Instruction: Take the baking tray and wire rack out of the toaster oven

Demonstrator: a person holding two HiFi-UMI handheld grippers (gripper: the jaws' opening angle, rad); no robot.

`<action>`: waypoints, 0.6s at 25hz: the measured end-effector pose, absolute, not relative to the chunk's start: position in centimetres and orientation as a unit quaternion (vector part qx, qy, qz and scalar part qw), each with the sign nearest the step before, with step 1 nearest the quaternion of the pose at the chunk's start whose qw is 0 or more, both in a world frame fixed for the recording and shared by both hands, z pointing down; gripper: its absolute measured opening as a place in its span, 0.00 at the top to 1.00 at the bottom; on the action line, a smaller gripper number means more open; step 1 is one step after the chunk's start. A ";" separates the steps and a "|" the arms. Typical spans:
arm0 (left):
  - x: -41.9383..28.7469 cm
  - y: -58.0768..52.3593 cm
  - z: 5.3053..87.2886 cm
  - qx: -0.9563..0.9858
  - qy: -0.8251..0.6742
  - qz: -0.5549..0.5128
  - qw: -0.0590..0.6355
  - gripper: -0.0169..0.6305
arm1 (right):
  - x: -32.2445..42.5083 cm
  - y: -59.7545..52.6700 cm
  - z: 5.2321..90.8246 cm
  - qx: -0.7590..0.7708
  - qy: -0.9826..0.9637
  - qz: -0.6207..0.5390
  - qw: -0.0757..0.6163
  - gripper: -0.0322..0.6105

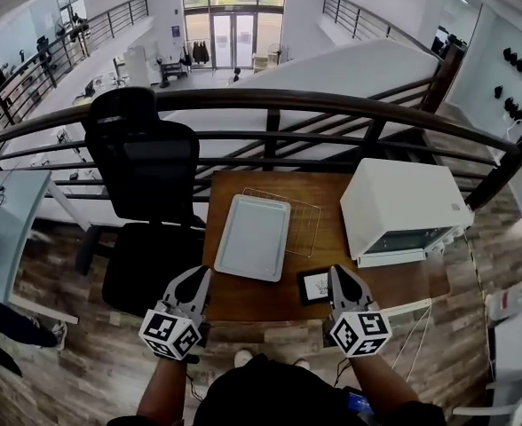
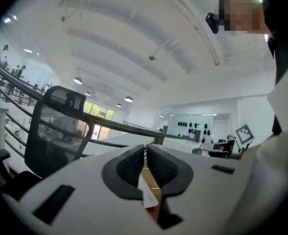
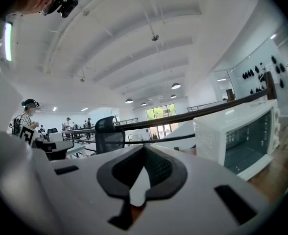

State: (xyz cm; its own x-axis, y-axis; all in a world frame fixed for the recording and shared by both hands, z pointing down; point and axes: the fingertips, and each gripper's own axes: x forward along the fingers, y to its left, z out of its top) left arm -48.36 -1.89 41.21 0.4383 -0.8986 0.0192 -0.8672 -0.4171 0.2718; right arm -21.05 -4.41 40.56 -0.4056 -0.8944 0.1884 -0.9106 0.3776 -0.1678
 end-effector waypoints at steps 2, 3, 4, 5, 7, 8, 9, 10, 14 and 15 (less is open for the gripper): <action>-47.2 -2.2 40.4 0.839 -0.528 -0.068 0.115 0.94 | -19.2 -4.1 39.8 0.545 -0.830 0.115 0.025 0.95; -46.4 -2.3 40.0 0.839 -0.528 -0.067 0.111 0.94 | -18.2 -4.0 39.5 0.544 -0.831 0.111 0.021 0.95; -45.6 -2.1 39.6 0.840 -0.527 -0.065 0.107 0.94 | -17.2 -3.7 39.3 0.543 -0.832 0.110 0.020 0.96; -44.6 -1.6 39.5 0.842 -0.526 -0.061 0.104 0.94 | -16.2 -3.1 39.4 0.542 -0.833 0.111 0.021 0.96; -42.7 -0.6 39.3 0.843 -0.525 -0.056 0.100 0.94 | -14.1 -2.2 39.6 0.540 -0.833 0.116 0.021 0.96; -41.8 -0.6 39.1 0.844 -0.525 -0.057 0.098 0.94 | -13.2 -2.2 39.6 0.539 -0.834 0.116 0.019 0.96; -41.0 -0.6 38.9 0.844 -0.524 -0.061 0.096 0.94 | -12.5 -2.4 39.6 0.538 -0.835 0.116 0.016 0.96; -40.1 -0.7 38.8 0.844 -0.524 -0.063 0.096 0.94 | -11.9 -2.5 39.6 0.537 -0.836 0.116 0.014 0.96; -37.4 -0.3 38.6 0.847 -0.519 -0.060 0.094 0.94 | -10.7 -2.8 40.0 0.529 -0.840 0.120 0.009 0.96; -37.0 -0.2 38.6 0.848 -0.518 -0.059 0.094 0.94 | -10.6 -2.8 40.1 0.527 -0.841 0.121 0.007 0.96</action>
